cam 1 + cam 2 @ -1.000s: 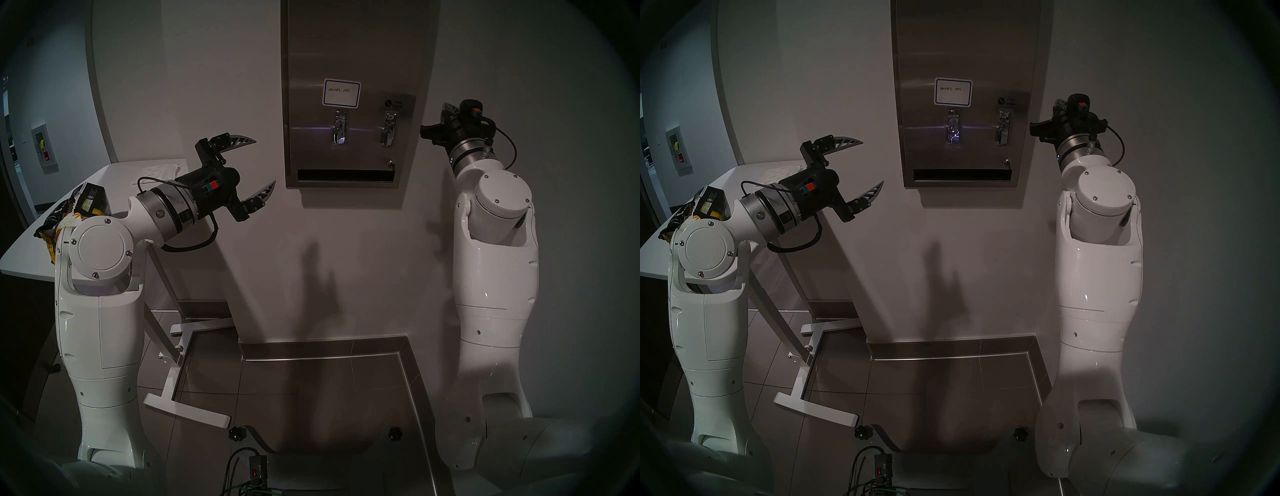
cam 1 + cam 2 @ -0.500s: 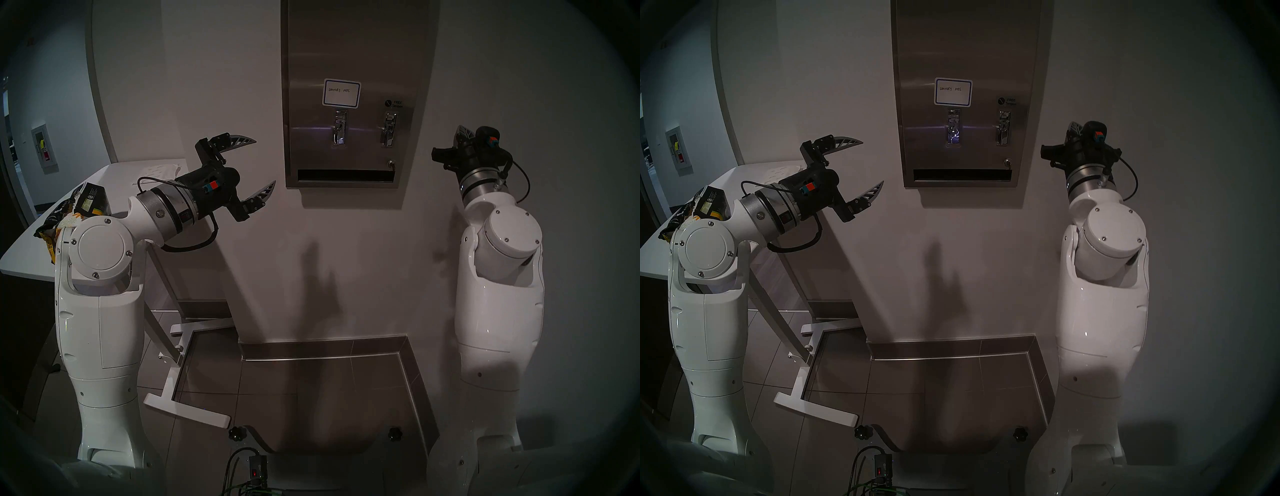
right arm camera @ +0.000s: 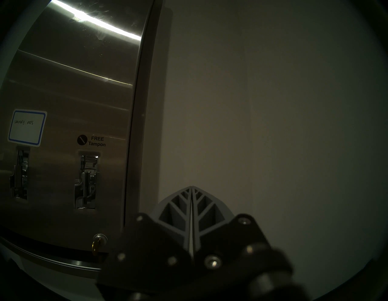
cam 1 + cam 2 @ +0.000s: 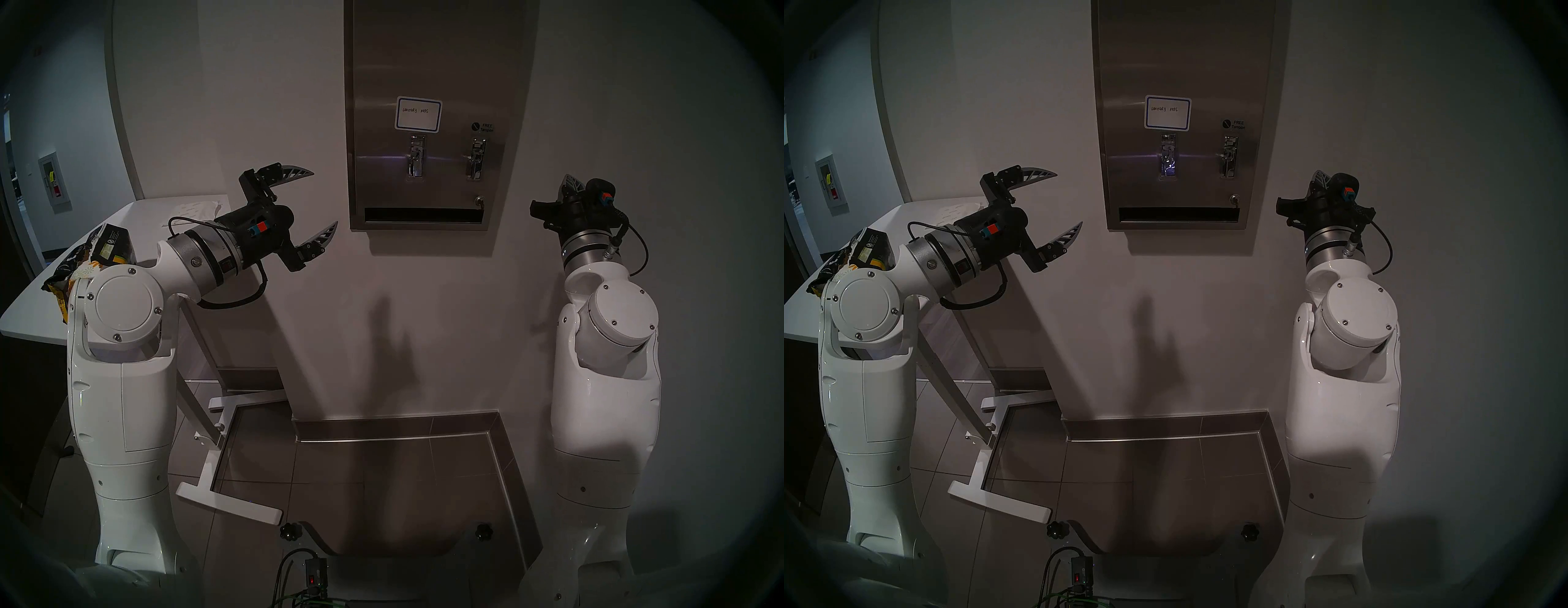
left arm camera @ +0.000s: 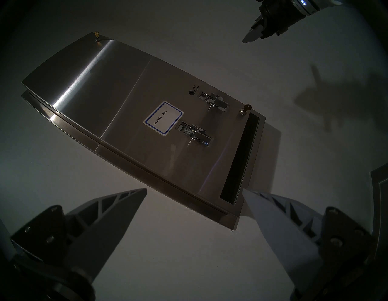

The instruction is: Open the dispenser door, put the pads inside, close the door

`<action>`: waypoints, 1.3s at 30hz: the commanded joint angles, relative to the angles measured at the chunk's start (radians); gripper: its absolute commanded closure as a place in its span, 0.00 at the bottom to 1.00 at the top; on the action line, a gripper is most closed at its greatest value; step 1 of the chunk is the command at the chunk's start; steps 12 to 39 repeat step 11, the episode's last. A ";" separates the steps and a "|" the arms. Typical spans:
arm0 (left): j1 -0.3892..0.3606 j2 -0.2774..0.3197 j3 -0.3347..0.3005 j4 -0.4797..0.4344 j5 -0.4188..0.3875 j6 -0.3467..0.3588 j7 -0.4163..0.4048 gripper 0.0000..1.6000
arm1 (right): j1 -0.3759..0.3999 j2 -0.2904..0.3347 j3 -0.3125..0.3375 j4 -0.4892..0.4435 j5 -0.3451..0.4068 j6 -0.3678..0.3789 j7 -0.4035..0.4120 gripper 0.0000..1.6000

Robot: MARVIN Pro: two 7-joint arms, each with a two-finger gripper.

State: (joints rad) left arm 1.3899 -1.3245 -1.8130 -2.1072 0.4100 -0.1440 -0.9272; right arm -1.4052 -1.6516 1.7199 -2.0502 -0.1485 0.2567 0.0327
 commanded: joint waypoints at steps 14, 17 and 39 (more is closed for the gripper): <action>-0.013 -0.001 -0.002 -0.007 -0.002 0.002 0.004 0.00 | 0.006 0.004 -0.003 -0.019 -0.005 -0.014 -0.007 1.00; -0.013 -0.001 -0.002 -0.007 -0.002 0.002 0.004 0.00 | 0.006 0.004 -0.003 -0.019 -0.005 -0.014 -0.007 1.00; -0.013 -0.001 -0.002 -0.007 -0.002 0.002 0.004 0.00 | 0.006 0.004 -0.003 -0.019 -0.005 -0.014 -0.007 1.00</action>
